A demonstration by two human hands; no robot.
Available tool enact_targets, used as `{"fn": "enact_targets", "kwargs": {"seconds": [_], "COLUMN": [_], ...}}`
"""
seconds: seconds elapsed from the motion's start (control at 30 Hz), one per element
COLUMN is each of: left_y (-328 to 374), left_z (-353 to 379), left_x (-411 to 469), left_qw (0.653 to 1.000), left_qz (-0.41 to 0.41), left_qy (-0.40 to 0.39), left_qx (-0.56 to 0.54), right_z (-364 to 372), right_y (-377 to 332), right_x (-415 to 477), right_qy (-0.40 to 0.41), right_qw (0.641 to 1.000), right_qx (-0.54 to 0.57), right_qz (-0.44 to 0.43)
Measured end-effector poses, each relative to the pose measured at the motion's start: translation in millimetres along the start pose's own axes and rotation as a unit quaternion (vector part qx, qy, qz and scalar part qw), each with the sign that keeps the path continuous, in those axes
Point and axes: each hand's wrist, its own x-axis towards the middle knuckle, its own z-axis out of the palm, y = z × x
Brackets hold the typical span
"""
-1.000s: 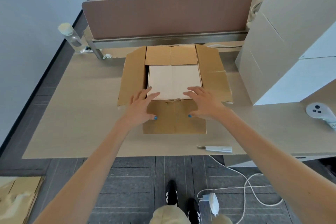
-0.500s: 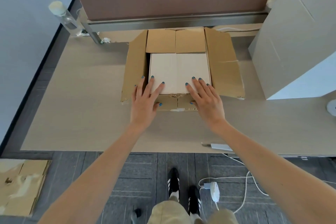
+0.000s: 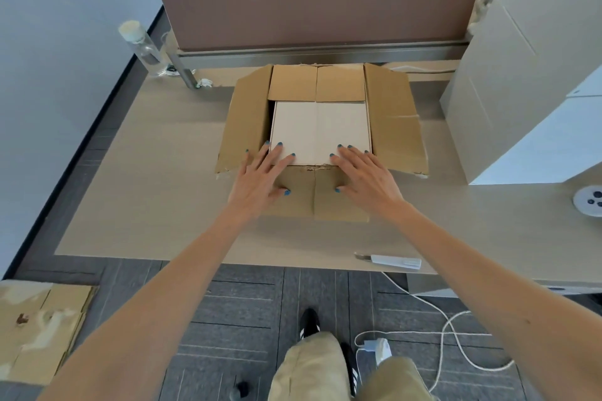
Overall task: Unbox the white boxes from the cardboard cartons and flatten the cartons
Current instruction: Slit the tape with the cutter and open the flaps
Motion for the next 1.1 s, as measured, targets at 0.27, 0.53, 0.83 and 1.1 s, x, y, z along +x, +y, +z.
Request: {"fn": "enact_targets", "kwargs": {"seconds": [0.27, 0.53, 0.83, 1.1], "left_y": [3, -18, -56, -77], "left_z": [-19, -20, -4, -37], "left_x": [25, 116, 203, 234], "left_qw": [0.998, 0.998, 0.996, 0.955], "left_qz": [-0.009, 0.012, 0.077, 0.258], "left_qy": [0.037, 0.043, 0.037, 0.143], "left_qx": [-0.057, -0.046, -0.007, -0.004], "right_z": [-18, -14, -7, -29], "right_y": [15, 43, 84, 112], "right_x": [32, 113, 181, 203], "right_qy": [0.047, 0.016, 0.034, 0.177], "right_qw": [0.998, 0.999, 0.999, 0.96], "right_qx": [0.039, 0.026, -0.009, -0.13], "right_qz": [0.004, 0.045, 0.023, -0.173]}}
